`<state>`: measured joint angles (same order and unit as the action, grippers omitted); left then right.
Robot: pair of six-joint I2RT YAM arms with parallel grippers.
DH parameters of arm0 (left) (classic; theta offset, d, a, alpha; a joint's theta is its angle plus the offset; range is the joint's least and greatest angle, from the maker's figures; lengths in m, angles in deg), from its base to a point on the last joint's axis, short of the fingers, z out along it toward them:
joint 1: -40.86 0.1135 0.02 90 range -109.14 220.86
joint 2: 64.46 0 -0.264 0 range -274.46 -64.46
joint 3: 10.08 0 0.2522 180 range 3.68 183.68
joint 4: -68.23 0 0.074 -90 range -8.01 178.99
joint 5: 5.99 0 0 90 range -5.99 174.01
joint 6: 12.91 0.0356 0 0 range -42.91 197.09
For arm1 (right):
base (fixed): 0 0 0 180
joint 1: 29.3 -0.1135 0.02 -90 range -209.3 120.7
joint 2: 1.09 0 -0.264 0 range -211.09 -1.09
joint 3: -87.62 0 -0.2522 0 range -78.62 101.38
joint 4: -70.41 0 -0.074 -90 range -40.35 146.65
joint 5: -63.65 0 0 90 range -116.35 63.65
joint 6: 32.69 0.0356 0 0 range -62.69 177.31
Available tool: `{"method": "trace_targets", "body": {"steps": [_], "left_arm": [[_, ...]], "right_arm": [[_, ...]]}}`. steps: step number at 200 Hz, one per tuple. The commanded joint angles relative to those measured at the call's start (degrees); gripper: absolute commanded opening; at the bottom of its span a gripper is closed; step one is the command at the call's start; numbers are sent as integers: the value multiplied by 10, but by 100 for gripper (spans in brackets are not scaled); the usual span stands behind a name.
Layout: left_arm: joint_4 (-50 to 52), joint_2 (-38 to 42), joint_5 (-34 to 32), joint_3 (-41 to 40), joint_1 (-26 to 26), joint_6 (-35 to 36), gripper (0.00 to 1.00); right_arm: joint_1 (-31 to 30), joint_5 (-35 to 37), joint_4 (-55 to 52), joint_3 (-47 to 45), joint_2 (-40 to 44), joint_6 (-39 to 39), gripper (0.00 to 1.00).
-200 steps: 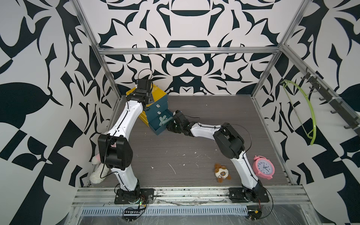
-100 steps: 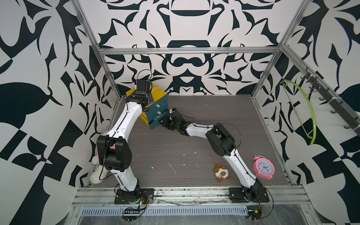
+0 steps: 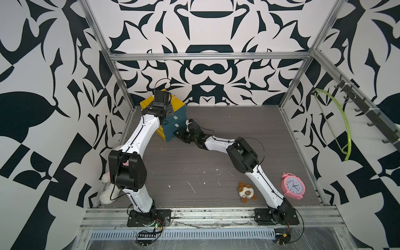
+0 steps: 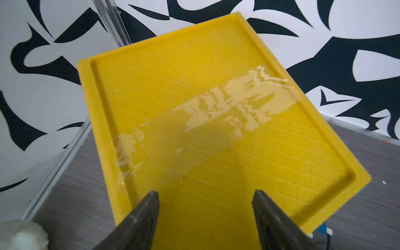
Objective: Place the fruit knives into the drawer by color
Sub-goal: Close the drawer in the storage box, then reset both arms
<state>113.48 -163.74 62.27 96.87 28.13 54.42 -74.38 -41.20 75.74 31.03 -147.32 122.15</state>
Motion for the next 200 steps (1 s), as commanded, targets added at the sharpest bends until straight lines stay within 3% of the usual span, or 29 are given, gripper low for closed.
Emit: {"method": "trace_targets", "body": {"steps": [1,70,76,97,112,138,200], "left_arm": [[96,-22,51,-32,-1,-18,76],[101,59,81,23,-1,-36,84],[93,76,87,15,-1,-40,90],[38,153,118,-51,-2,-58,100],[-4,210,121,-113,-4,-73,99],[-52,296,122,-210,-8,-79,99],[-142,332,166,-365,-8,-24,99]], "right_arm": [[2,-3,36,-5,44,-4,47],[-1,-11,88,-204,214,-59,47],[-1,-13,91,-227,234,-62,47],[-1,-25,120,-311,301,-75,47],[1,-46,128,-360,345,-97,48],[2,-62,37,-394,412,-162,46],[45,89,-96,-530,624,-308,53]]}}
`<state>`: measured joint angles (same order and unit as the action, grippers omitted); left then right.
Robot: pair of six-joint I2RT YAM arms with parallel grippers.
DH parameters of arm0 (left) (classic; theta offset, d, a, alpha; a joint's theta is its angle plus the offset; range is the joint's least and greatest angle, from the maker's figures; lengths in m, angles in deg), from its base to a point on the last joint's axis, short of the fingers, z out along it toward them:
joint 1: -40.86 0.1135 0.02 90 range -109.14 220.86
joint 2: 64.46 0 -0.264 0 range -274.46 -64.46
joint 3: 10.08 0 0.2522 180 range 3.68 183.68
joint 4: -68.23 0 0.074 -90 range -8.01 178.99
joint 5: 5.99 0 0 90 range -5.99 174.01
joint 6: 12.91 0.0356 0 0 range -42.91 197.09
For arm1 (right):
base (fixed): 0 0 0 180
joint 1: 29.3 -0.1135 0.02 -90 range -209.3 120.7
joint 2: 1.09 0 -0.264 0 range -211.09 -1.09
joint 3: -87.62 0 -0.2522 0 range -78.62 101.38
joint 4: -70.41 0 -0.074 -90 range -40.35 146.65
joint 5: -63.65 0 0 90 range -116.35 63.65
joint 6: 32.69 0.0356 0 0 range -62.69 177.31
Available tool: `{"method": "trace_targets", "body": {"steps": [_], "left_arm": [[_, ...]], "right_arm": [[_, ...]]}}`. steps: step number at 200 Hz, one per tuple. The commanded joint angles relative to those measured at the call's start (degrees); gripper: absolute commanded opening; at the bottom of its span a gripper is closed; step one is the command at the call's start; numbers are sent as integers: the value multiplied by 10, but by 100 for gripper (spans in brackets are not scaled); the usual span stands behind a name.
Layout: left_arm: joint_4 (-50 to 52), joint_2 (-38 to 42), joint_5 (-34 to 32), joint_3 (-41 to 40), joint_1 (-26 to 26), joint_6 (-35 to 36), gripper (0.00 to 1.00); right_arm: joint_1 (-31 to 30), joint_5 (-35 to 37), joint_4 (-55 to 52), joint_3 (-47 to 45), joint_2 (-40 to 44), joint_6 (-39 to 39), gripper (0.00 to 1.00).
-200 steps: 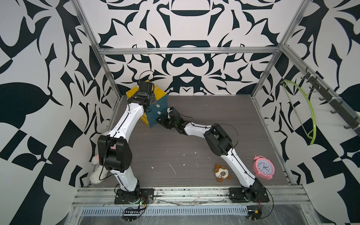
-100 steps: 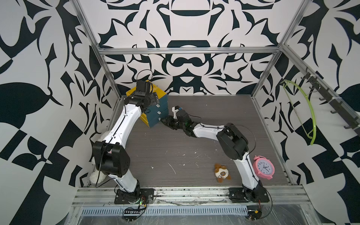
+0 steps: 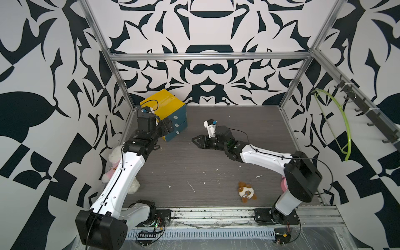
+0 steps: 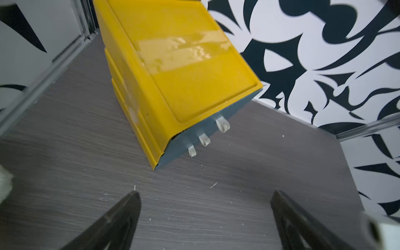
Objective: Place the fruit knives into the drawer by color
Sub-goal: Reset both arms
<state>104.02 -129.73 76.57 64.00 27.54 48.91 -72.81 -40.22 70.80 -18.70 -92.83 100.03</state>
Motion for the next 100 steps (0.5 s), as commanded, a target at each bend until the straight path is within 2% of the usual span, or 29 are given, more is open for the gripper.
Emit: {"method": "trace_targets", "body": {"steps": [1,24,53,70,100], "left_arm": [[-48,-8,24,-37,-2,33,99],[-89,-26,10,-71,-1,75,99],[-179,-49,-40,-117,11,139,99],[-213,-71,-57,-131,39,169,99],[-273,-121,-50,-163,94,177,99]], "right_arm": [[30,82,-48,-33,82,-90,53],[51,152,-80,-61,142,-146,56],[103,176,-85,-102,208,-151,59],[122,196,-109,-108,235,-166,60],[164,208,-123,-127,279,-177,61]]}}
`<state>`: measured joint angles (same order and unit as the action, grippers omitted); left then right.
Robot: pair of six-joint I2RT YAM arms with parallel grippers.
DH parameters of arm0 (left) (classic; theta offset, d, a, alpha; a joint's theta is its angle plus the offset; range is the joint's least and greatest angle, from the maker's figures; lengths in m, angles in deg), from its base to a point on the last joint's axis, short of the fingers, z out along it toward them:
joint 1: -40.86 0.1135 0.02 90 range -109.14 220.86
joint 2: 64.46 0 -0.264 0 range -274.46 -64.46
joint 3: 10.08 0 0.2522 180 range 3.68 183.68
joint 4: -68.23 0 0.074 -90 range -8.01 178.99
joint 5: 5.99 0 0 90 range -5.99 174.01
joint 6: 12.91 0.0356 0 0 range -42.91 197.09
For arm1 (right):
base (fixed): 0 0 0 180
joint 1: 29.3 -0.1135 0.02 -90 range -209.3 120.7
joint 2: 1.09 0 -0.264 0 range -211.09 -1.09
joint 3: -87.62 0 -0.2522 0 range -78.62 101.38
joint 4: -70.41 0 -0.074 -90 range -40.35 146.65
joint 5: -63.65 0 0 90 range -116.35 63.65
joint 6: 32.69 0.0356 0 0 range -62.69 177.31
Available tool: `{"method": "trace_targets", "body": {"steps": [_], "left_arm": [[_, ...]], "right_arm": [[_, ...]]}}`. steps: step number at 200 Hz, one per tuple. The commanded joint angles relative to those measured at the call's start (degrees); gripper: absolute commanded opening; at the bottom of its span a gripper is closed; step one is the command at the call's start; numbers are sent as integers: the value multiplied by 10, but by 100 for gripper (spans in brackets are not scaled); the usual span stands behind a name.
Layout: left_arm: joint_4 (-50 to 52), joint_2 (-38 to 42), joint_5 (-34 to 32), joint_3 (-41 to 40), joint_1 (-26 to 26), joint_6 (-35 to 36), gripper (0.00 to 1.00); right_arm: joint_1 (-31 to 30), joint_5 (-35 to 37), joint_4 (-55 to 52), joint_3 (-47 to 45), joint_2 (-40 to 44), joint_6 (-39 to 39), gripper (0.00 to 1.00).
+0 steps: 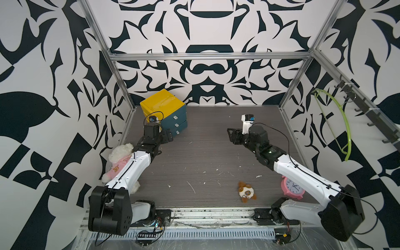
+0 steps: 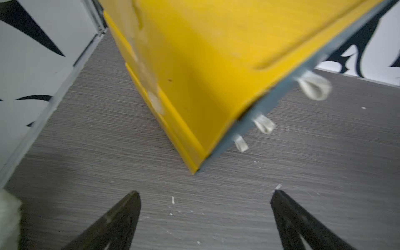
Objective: Place the fruit knives into the drawer by color
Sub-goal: Reset both arms
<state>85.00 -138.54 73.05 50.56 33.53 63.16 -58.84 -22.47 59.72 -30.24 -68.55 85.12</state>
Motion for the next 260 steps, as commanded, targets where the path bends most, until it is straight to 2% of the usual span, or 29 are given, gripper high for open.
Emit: {"method": "trace_targets", "body": {"steps": [1,22,52,81,100,113,128,142,157,175,207,260], "left_arm": [[-86,-34,-15,-29,35,35,99],[-160,-56,-16,-70,38,59,99],[-316,-58,-25,-159,37,113,99],[-385,-93,14,-196,47,118,99],[-489,-123,19,-238,46,111,99],[-600,-161,21,-269,39,130,99],[-496,-135,30,-241,49,110,99],[-551,-153,40,-253,58,109,99],[-506,-137,41,-243,58,105,99],[-531,-146,40,-249,58,107,99],[-517,-142,41,-245,58,106,99],[-517,-143,40,-244,58,106,99]], "right_arm": [[26,31,-12,-13,37,-28,61],[52,38,-18,-24,57,-32,62],[76,43,-27,-31,75,-43,63],[95,56,-28,-35,80,-56,65],[119,61,-28,-38,87,-68,65],[140,66,-27,-41,97,-84,66],[160,110,-14,-53,113,-110,66],[172,162,19,-76,127,-143,69],[179,218,65,-103,130,-181,70],[184,274,113,-130,103,-217,73],[191,311,190,-186,27,-242,75],[219,289,285,-220,-102,-227,74]]}}
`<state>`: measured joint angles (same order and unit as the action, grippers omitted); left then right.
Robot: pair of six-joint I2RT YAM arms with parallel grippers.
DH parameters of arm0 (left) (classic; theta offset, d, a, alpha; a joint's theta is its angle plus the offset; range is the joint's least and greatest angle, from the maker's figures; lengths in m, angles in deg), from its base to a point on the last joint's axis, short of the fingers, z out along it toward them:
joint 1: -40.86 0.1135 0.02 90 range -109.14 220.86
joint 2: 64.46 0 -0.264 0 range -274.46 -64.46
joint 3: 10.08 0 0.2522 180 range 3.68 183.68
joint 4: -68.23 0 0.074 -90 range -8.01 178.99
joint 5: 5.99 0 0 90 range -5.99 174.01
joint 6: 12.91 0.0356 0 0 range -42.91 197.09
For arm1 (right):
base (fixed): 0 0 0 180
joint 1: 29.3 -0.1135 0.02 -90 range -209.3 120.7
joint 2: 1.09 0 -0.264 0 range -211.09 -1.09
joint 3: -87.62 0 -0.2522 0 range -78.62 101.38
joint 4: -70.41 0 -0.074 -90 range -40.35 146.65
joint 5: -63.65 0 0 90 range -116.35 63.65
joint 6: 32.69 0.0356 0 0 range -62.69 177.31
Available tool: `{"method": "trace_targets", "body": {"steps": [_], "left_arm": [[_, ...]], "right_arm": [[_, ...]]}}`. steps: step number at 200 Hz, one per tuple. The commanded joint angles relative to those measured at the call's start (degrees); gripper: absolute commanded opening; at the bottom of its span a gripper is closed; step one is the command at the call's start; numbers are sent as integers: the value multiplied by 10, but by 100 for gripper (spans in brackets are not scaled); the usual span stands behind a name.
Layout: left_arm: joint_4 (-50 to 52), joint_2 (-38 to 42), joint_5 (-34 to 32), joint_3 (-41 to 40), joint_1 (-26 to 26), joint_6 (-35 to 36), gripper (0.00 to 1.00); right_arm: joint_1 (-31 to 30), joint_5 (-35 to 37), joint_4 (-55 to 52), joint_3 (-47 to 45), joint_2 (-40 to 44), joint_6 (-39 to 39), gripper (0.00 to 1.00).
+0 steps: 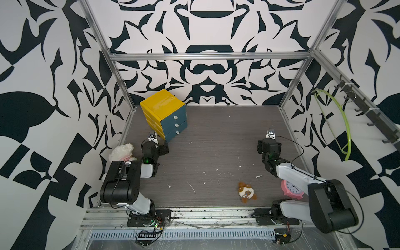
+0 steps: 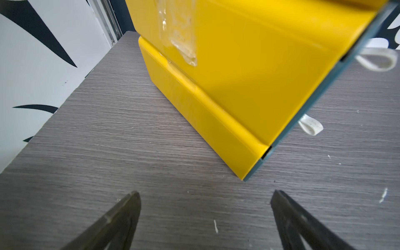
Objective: Place the fruit knives into the drawer by color
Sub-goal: Reset both arms
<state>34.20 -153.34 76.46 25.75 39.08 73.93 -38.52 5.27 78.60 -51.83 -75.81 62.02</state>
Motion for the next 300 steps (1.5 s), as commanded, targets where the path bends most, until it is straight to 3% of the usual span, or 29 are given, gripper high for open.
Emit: {"method": "trace_targets", "body": {"steps": [1,41,90,92,96,104,118,300], "left_arm": [[-9,5,6,4,2,-2,99],[-8,3,6,5,1,-2,99],[-6,3,5,6,1,-1,99],[-6,3,5,7,1,-1,99],[-7,3,5,6,1,-1,99],[-7,2,5,5,1,-1,99],[-8,4,5,4,1,-1,99],[-14,7,4,0,1,-2,99]], "right_arm": [[17,11,98,-4,-32,4,74],[46,-37,203,-24,-112,11,74],[45,-107,224,-35,-126,-20,69],[44,-111,240,-42,-128,-19,73],[45,-116,291,-65,-140,-23,96],[43,-117,383,-91,-159,-39,100],[34,-113,289,-62,-140,-29,100],[35,-114,295,-60,-146,-36,100]]}}
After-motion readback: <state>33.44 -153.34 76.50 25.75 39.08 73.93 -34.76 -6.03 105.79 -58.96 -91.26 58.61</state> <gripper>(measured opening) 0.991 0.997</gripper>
